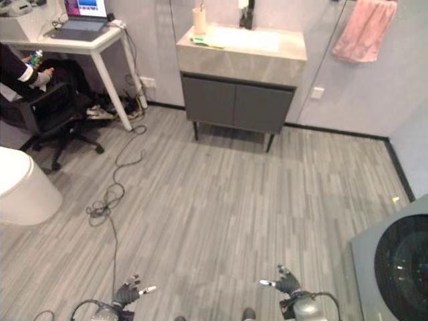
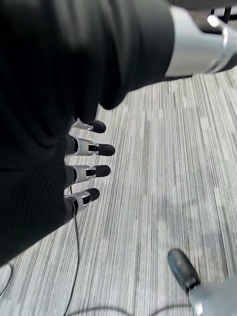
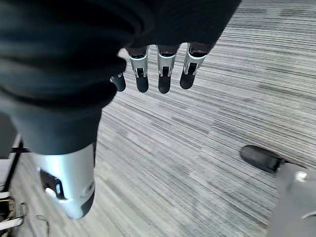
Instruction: Put brush and paste in cup on sink, flatten towel.
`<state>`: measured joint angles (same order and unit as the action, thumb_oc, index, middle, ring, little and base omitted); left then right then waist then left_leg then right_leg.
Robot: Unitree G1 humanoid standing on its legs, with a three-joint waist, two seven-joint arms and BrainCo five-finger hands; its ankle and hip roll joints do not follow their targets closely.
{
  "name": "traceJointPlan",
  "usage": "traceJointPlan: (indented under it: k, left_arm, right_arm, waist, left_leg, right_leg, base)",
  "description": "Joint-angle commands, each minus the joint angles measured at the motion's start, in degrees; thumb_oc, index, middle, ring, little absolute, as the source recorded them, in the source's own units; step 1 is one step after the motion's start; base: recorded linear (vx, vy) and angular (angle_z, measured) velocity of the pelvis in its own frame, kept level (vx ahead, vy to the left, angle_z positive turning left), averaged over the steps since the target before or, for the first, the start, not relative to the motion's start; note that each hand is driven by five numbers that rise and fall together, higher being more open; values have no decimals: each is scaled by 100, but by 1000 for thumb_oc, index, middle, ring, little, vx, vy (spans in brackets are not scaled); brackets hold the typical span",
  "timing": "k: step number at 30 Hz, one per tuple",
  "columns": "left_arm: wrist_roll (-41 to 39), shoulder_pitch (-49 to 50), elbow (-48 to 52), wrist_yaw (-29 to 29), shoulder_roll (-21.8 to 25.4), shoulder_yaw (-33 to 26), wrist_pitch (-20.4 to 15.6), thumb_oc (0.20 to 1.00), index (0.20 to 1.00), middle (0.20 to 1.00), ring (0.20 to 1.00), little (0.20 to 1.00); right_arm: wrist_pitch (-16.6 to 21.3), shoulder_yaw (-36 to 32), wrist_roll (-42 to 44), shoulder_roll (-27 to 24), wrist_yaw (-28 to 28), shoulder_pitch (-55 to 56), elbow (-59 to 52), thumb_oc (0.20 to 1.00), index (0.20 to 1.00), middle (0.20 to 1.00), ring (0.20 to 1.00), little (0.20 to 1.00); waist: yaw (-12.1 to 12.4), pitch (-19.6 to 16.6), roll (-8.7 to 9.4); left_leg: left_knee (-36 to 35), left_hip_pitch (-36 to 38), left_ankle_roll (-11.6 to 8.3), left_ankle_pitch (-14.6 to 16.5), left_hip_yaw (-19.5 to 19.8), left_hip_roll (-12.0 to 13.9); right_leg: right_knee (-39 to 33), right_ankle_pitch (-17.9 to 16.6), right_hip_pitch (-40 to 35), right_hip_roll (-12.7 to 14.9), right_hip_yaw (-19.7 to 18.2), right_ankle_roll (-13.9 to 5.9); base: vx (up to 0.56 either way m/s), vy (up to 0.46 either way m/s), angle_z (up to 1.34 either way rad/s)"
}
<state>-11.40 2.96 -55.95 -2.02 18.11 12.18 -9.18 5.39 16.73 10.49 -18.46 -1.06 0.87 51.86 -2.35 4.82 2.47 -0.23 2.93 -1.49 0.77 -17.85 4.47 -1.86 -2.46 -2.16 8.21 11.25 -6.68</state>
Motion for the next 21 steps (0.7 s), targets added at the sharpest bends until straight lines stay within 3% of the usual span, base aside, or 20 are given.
traceJointPlan:
  k: [1,4,10,19,21]
  left_arm:
    - [-165,-126,50,-130,63,-67,-188,1000,1000,1000,1000,1000]
    - [-330,-229,334,-316,75,-44,-262,1000,1000,1000,1000,1000]
    - [-280,-314,577,-521,96,32,-367,1000,1000,1000,1000,1000]
    - [-199,-465,573,-641,40,229,-336,1000,1000,1000,1000,1000]
    - [-87,-476,527,-649,13,420,-369,1000,1000,1000,1000,1000]
  right_arm:
    - [219,-122,105,-122,-68,-97,-152,1000,1000,1000,1000,1000]
    - [292,-231,175,-151,-255,-198,-220,1000,1000,1000,1000,1000]
    - [468,-384,581,-46,-425,-283,-243,1000,1000,1000,1000,1000]
    - [474,-397,896,101,-580,-446,-44,1000,1000,1000,1000,1000]
    - [505,-204,1069,217,-525,-502,54,1000,1000,1000,1000,1000]
  waist:
    - [11,-15,16]
    - [-8,283,45]
    - [-12,468,61]
    - [-27,483,38]
    - [-17,431,42]
  left_leg:
    - [733,-268,-115,210,187,125]
    - [1551,-575,-119,485,290,294]
    - [2578,-1002,-140,924,385,544]
    - [2743,-1001,-118,1059,372,565]
    - [2586,-854,-94,1033,310,470]
  right_leg:
    - [737,393,287,47,201,-67]
    - [1709,706,652,99,261,-41]
    - [2557,1090,957,223,358,18]
    - [2706,1175,974,261,340,42]
    - [2450,1059,814,297,341,-5]
  base:
    - [-68,-64,0]
    - [-109,-59,9]
    - [-42,-50,12]
    - [9,8,-1]
    - [87,98,0]
